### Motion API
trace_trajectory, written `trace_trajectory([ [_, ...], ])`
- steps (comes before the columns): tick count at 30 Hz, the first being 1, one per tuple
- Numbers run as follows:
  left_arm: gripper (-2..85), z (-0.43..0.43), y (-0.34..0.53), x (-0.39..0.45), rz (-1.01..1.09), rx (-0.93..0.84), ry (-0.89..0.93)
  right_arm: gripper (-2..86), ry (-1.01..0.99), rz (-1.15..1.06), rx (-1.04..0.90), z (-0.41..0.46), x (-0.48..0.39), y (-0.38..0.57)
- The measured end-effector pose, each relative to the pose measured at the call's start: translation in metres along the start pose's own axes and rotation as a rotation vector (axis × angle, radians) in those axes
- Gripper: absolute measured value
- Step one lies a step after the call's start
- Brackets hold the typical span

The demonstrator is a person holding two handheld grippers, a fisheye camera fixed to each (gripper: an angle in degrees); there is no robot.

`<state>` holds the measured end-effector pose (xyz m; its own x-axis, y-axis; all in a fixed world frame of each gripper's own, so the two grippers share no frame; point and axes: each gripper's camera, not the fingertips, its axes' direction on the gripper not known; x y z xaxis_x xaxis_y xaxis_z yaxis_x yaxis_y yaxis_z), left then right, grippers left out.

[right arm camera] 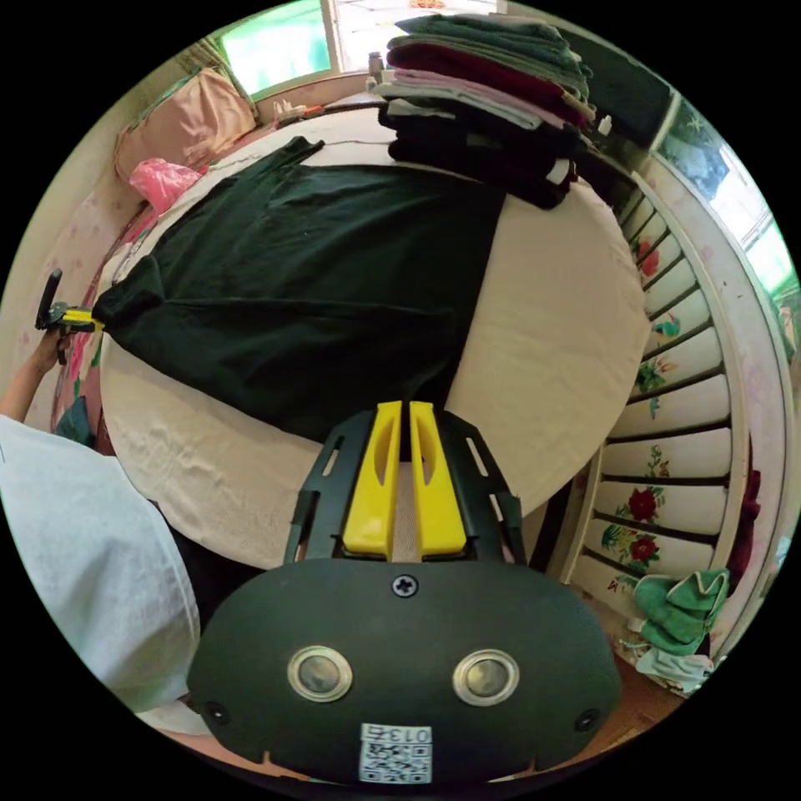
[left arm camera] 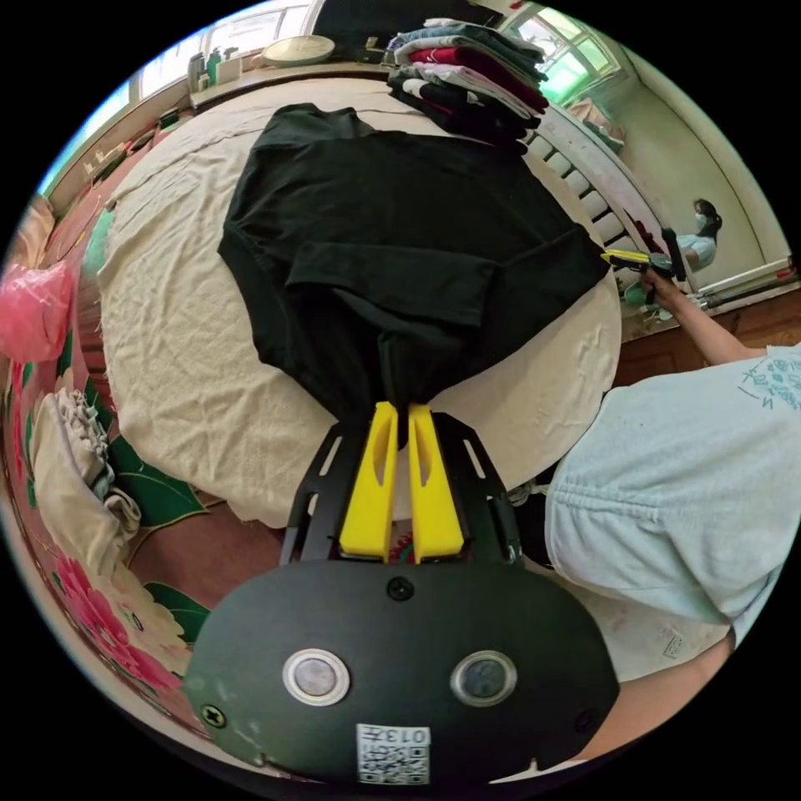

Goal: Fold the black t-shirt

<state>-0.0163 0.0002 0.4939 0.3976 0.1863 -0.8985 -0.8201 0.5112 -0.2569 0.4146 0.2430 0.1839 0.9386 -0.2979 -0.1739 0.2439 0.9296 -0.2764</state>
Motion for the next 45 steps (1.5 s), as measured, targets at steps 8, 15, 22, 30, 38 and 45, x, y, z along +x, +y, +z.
trace_trajectory([
  [8,0.6,0.018,0.018,-0.025,-0.178,0.028,0.103,1.7,0.05,-0.03,-0.129,0.012,0.0,-0.006],
  [15,0.5,0.017,0.014,-0.028,-0.199,0.008,0.094,6.9,0.008,0.102,0.041,-0.012,0.025,-0.004],
  [22,0.5,-0.002,0.023,-0.033,-0.256,0.098,0.107,7.7,-0.047,-0.002,-0.024,0.014,0.013,-0.03],
  [30,0.6,0.0,0.021,-0.035,-0.277,0.062,0.082,3.1,0.094,-0.057,0.08,0.011,-0.005,-0.053],
  [38,0.5,0.006,0.026,-0.048,-0.332,0.066,0.11,9.8,-0.151,0.107,0.111,-0.004,0.037,-0.025],
  [45,0.5,0.002,0.025,-0.051,-0.329,0.047,0.113,7.5,-0.068,-0.019,-0.02,0.025,0.006,-0.024],
])
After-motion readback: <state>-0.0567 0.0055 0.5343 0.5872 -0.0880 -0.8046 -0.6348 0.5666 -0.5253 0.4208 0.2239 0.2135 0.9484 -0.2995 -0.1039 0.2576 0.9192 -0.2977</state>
